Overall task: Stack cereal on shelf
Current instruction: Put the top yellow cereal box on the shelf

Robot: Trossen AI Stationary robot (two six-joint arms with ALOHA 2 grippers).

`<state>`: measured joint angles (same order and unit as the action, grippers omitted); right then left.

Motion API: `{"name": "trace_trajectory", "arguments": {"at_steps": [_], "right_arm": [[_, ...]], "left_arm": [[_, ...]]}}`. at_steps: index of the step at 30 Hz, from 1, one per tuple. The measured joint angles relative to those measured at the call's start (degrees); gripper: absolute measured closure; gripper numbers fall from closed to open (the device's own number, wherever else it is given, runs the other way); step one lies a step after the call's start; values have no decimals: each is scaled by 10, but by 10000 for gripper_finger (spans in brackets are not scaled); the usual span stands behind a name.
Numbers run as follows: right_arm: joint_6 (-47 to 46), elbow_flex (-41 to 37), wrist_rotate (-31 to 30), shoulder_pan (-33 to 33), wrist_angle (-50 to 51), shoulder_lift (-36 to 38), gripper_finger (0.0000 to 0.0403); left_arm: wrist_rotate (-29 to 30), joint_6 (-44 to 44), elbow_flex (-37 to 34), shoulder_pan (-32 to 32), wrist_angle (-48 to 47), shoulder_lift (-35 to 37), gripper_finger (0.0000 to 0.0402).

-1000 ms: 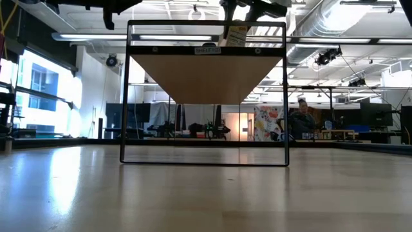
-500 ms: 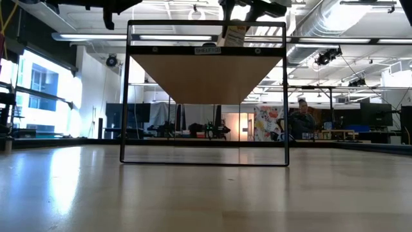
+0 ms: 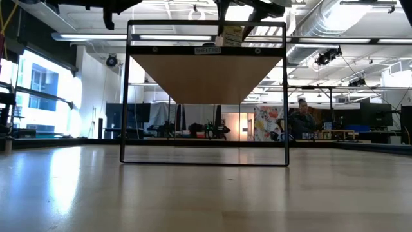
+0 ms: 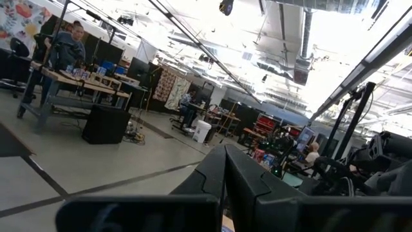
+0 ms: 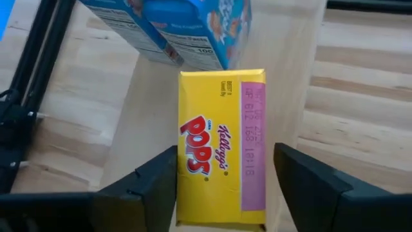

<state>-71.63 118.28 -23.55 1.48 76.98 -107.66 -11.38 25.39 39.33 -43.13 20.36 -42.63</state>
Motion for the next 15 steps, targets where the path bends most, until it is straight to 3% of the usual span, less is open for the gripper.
{"name": "trace_trajectory", "arguments": {"at_steps": [15], "right_arm": [[121,67,-22,0,-14,0,162]], "left_arm": [[0,0,0,0,-4,0,401]]}}
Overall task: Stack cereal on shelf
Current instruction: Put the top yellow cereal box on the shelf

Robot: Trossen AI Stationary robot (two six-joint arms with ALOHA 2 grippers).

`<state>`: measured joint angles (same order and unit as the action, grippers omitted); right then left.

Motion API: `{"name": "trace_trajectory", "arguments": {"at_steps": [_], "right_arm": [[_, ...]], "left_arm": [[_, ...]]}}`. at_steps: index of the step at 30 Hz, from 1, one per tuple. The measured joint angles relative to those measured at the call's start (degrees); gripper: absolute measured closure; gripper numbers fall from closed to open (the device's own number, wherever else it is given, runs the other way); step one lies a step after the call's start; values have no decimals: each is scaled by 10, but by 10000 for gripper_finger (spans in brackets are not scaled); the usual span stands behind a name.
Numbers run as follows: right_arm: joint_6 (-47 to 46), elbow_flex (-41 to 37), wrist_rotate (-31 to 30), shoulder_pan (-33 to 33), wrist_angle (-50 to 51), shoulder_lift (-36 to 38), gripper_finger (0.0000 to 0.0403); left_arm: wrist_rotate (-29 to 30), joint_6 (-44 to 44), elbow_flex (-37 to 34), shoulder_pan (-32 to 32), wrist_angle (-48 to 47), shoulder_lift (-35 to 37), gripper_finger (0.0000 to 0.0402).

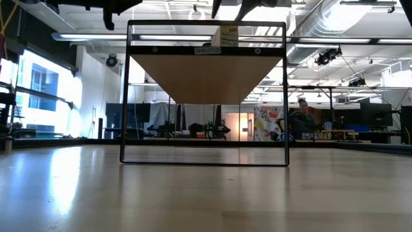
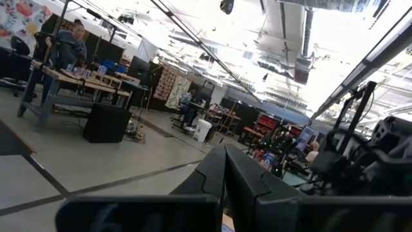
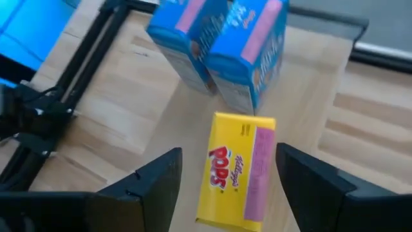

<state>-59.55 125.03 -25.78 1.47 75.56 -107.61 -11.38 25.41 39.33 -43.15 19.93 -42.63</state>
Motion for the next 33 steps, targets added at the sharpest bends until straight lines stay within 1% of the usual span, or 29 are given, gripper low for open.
{"name": "trace_trajectory", "arguments": {"at_steps": [6,9,12,14,17,18,19,20,22,24,26,28,30,33], "right_arm": [[77,46,3,0,25,0,166],[103,55,17,-2,80,4,189],[105,42,22,-4,149,13,240],[114,10,32,-5,137,33,288],[114,-64,46,-5,112,78,372],[105,-95,46,-5,114,98,387],[97,-131,46,-6,115,120,391],[88,-169,46,-7,104,143,386],[74,-253,46,-9,46,198,381],[68,-343,45,-10,-45,254,390],[65,-439,45,-10,-170,308,399],[63,-530,46,-9,-289,347,397],[55,-613,47,-6,-416,372,399],[52,-714,55,0,-599,379,401]], "left_arm": [[0,0,0,0,-18,0,401],[0,8,0,0,-20,2,401],[0,15,0,0,-20,2,401],[0,15,0,0,-20,2,401],[0,16,0,0,-21,2,401],[0,18,0,0,-21,2,401],[0,22,0,0,-20,2,401],[0,27,0,0,-21,2,401],[0,29,0,0,-21,2,401],[0,29,0,0,-21,2,401],[0,29,0,0,-21,2,401],[0,25,0,-1,-21,2,401],[0,25,0,-1,-21,2,401],[0,25,0,0,-21,2,401]]}}
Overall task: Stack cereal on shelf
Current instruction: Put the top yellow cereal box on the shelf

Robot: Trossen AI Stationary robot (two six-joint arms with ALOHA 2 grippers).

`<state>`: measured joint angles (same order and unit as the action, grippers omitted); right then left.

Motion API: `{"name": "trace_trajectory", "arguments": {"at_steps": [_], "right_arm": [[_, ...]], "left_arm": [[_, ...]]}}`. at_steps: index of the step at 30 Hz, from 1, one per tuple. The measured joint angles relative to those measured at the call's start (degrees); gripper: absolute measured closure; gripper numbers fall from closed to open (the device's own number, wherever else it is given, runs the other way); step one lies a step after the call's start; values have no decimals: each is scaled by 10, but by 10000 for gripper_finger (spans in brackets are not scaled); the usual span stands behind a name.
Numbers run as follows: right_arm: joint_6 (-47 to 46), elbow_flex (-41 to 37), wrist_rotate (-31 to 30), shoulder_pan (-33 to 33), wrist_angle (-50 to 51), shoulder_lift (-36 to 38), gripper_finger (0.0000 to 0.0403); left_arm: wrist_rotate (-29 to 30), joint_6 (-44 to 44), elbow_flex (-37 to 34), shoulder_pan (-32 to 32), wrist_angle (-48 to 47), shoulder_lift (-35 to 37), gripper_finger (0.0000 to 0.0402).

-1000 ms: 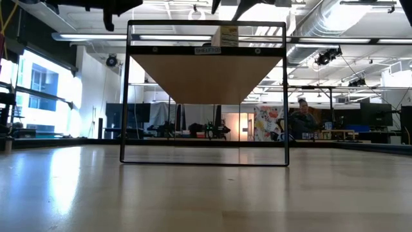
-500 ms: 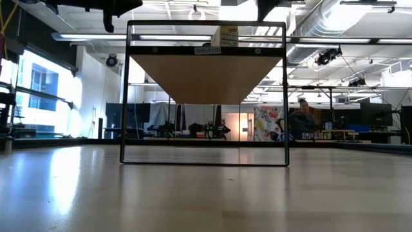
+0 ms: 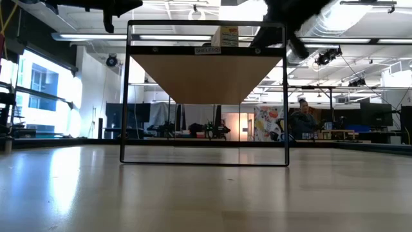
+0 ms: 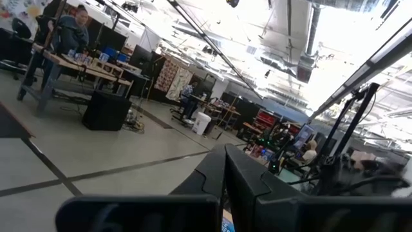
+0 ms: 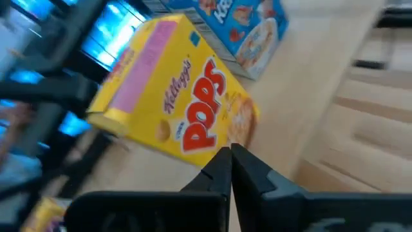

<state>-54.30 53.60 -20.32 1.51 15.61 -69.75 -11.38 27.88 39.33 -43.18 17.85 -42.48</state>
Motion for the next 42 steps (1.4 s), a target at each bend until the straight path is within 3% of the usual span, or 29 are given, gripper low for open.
{"name": "trace_trajectory", "arguments": {"at_steps": [4,7,17,28,42], "right_arm": [[-37,-83,5,11,-157,-8,402],[-53,-112,6,15,-206,-8,403],[-50,-118,55,15,-251,-43,403],[-35,-118,57,16,-256,-66,403],[-21,-117,71,62,-287,-66,403]], "left_arm": [[0,4,0,0,0,0,401],[0,0,0,0,0,0,401],[0,-4,0,0,0,0,401],[-5,-10,0,0,0,0,401],[-131,-45,0,0,0,0,401]]}}
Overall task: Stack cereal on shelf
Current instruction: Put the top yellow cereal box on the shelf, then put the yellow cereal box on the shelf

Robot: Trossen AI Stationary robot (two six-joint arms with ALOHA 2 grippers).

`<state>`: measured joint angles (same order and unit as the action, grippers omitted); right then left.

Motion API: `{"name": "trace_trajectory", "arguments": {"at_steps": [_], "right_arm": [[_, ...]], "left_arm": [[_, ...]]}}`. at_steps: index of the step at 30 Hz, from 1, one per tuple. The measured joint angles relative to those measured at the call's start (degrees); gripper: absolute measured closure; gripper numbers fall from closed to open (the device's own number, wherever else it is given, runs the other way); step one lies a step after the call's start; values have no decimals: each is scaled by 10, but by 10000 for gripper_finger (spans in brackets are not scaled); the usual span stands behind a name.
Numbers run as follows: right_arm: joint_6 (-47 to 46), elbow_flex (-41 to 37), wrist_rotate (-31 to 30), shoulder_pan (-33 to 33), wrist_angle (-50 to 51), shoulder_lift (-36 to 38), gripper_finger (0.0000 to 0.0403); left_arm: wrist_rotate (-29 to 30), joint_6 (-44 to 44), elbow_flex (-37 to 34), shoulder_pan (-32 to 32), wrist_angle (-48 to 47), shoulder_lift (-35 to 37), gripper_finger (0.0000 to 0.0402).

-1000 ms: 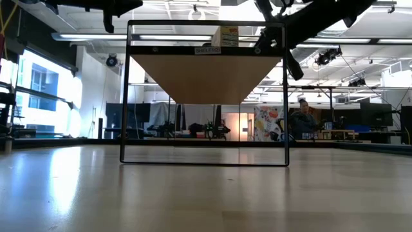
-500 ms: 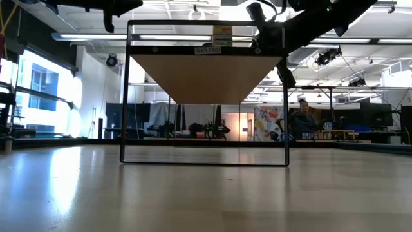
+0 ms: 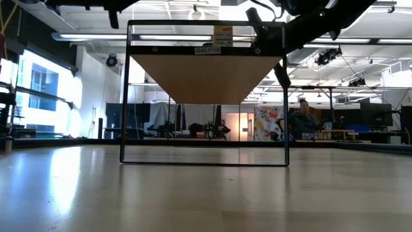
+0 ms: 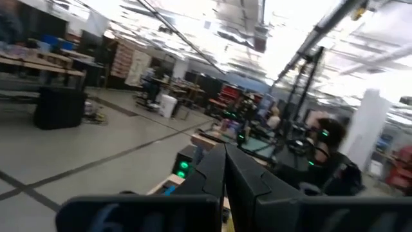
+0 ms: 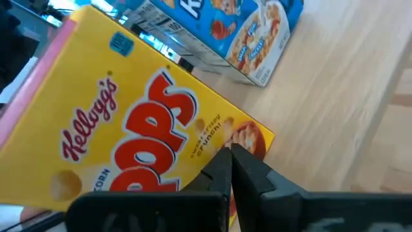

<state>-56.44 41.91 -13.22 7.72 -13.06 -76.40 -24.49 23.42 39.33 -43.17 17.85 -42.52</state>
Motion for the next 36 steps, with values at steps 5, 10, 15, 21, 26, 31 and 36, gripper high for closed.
{"name": "trace_trajectory", "arguments": {"at_steps": [5,10,15,21,26,31,36], "right_arm": [[13,0,12,9,-1,0,403],[28,0,28,22,13,19,403],[45,0,22,42,79,81,403],[51,0,-35,52,159,162,403],[51,0,-63,52,176,196,403],[54,0,-58,52,198,197,403],[78,0,-55,56,236,198,403]], "left_arm": [[-82,20,0,-16,0,1,401],[-152,67,0,-43,-1,11,401],[-192,89,0,-61,-7,35,401],[-198,69,0,-71,-71,71,401],[-163,64,0,-68,-83,72,401],[-99,75,0,-45,-86,63,401],[-12,78,0,16,-99,61,401]]}}
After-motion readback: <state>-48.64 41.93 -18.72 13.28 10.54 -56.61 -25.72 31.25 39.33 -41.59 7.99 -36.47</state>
